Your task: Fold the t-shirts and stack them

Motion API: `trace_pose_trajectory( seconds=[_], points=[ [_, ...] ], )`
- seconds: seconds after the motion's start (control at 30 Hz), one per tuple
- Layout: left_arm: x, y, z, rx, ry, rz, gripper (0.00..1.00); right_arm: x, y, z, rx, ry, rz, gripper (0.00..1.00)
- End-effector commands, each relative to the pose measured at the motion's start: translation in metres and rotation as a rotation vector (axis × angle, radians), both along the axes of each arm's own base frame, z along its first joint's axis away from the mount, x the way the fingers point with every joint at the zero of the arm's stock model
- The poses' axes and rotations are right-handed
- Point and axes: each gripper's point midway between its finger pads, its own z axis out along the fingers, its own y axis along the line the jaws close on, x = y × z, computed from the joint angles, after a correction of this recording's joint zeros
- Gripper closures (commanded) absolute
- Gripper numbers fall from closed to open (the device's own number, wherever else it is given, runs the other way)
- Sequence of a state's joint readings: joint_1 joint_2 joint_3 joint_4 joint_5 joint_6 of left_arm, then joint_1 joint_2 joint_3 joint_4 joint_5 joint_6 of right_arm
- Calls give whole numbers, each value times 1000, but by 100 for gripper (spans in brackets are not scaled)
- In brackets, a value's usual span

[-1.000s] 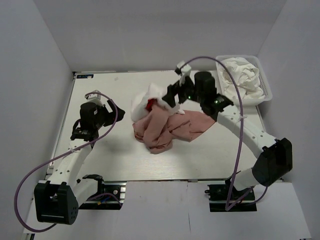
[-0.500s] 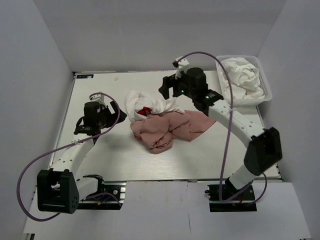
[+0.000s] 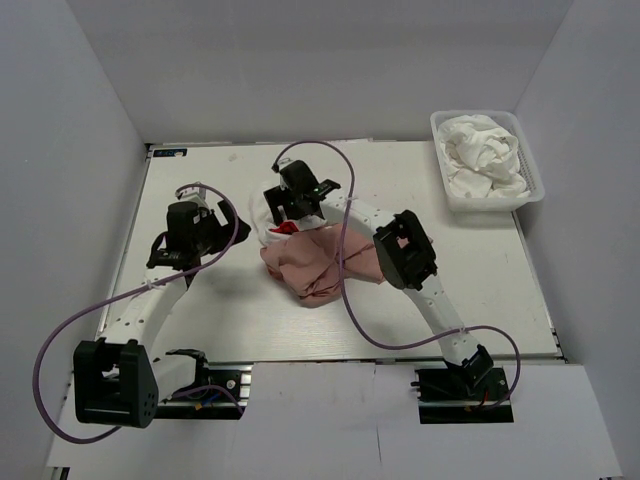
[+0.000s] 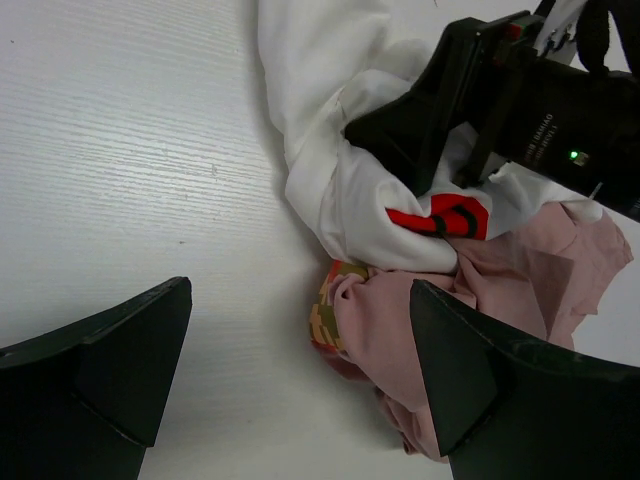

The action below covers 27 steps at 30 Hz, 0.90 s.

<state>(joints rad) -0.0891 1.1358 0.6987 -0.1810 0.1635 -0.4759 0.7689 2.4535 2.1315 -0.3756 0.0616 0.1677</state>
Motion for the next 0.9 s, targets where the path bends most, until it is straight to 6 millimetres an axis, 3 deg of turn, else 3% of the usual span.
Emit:
trace_pose_trajectory(
  seconds=[0.0,0.1,0.13,0.2,0.23,0.27,0.33,0.4,0.43,0.47,0.5,0.53,0.6,0.63,0.67,0.7,0.73,0.87],
  points=[
    [4,5,23,8,-60,21,0,-6,-22,-33,-94,85,-71,10],
    [4,5,23,8,-59,21,0,-18,-14,-56,-84,138,-23,10],
    [4,5,23,8,-59,21,0,-20,-9,-56,-69,146,-3,19],
    [4,5,23,8,-59,21,0,-27,-1,-57,-47,162,40,47],
    [4,5,23,8,-59,21,0,-25,0,-54,-38,153,49,81],
    [4,5,23,8,-59,21,0,-29,8,-46,-13,155,89,100],
    [4,5,23,8,-59,21,0,-24,12,-8,33,104,114,100],
    [4,5,23,8,-59,21,0,-14,13,73,107,-43,156,100],
    [4,5,26,7,-70,21,0,-14,7,83,100,-77,151,100],
    [4,5,26,7,-70,21,0,-6,8,150,178,-235,154,100],
    [4,5,26,7,-70,21,0,-5,5,171,202,-285,149,100],
    [4,5,26,7,-70,21,0,-12,-11,246,293,-429,118,100],
    [4,5,26,7,-70,21,0,-5,-29,285,338,-566,59,100],
    [4,5,26,7,-70,21,0,-16,-44,322,371,-620,32,100],
    [3,5,24,7,-70,21,0,-14,-53,331,344,-657,5,100],
    [3,5,24,7,-70,21,0,-3,-77,342,292,-705,-120,100],
    [3,4,24,-1,-68,26,0,-7,-95,369,301,-754,-172,100],
    [6,3,21,-4,-55,18,0,2,-169,415,236,-912,-455,100]
  ],
)
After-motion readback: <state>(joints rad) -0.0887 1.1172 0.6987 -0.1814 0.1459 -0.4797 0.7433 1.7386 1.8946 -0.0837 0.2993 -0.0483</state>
